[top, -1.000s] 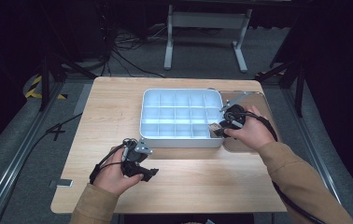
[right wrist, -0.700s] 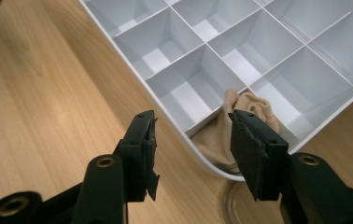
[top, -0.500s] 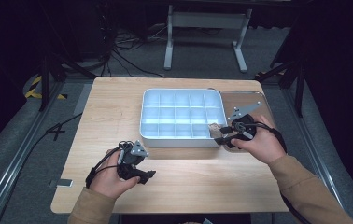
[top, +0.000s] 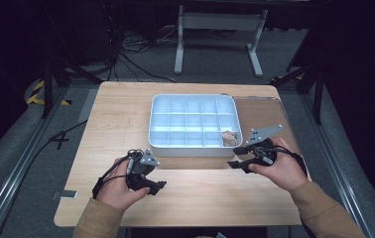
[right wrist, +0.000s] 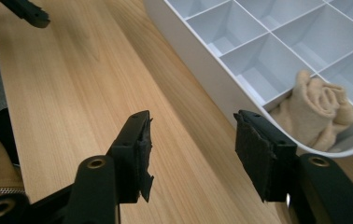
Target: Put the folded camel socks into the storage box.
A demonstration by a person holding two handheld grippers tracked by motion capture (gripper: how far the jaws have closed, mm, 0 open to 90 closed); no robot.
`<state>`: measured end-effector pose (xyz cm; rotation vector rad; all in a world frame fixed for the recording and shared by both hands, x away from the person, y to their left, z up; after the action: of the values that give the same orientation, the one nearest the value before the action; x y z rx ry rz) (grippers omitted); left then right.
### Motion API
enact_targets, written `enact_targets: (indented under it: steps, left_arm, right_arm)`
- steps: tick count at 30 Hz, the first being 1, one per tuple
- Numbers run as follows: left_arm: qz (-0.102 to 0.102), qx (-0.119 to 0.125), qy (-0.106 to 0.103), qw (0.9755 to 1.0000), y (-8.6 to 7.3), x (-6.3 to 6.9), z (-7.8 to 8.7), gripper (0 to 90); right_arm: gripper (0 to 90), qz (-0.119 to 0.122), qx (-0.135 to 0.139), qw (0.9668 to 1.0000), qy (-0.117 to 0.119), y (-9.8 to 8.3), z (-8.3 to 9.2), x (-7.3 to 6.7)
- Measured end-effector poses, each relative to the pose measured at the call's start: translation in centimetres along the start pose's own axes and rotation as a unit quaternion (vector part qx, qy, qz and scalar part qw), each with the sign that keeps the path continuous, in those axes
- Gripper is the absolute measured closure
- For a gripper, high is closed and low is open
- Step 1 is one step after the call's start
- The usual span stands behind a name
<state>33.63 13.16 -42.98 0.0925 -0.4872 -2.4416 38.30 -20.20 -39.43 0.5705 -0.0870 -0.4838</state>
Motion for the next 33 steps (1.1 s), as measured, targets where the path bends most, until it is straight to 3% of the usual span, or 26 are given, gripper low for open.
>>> enact_targets:
  steps: [7, 18, 25, 28, 33]
  left_arm:
    - [0.0, -0.003, 0.002, 1.0, 0.0, 0.0, 0.0, 33.4]
    - [0.0, 0.0, 0.0, 1.0, 0.1, 0.0, -0.2, 33.4]
    - [-0.005, -0.009, 0.002, 0.9999, 0.4, 0.0, -0.4, 33.3]
    - [-0.01, -0.01, 0.004, 0.9999, 0.4, -0.1, -0.4, 33.3]
    - [-0.01, -0.012, 0.005, 0.9999, 0.4, -0.1, -0.5, 33.2]
  right_arm:
    - [45.8, 0.009, 0.018, 0.9997, 0.012, -1.1, -1.1, -1.0]
    - [45.3, 0.017, 0.022, 0.9995, 0.013, -2.1, -3.4, -2.3]
    - [45.2, 0.004, 0.037, 0.9991, 0.02, -3.0, -5.1, -3.0]
    - [45.2, 0.007, 0.027, 0.9996, 0.004, -3.7, -5.7, -3.0]
    - [45.3, -0.001, 0.024, 0.9996, 0.011, -4.7, -6.5, -3.1]
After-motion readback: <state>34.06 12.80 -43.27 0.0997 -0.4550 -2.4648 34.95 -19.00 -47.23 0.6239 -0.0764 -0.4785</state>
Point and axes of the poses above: each handheld gripper's, and its own axes: z roughly backward along the jaws, y roughly out of its top, x roughly to its right, the point moved 3 cm from there along -z, roughly forward along the jaws, and after that the axes turned 12 degrees about -x, right-handed, at the moved point
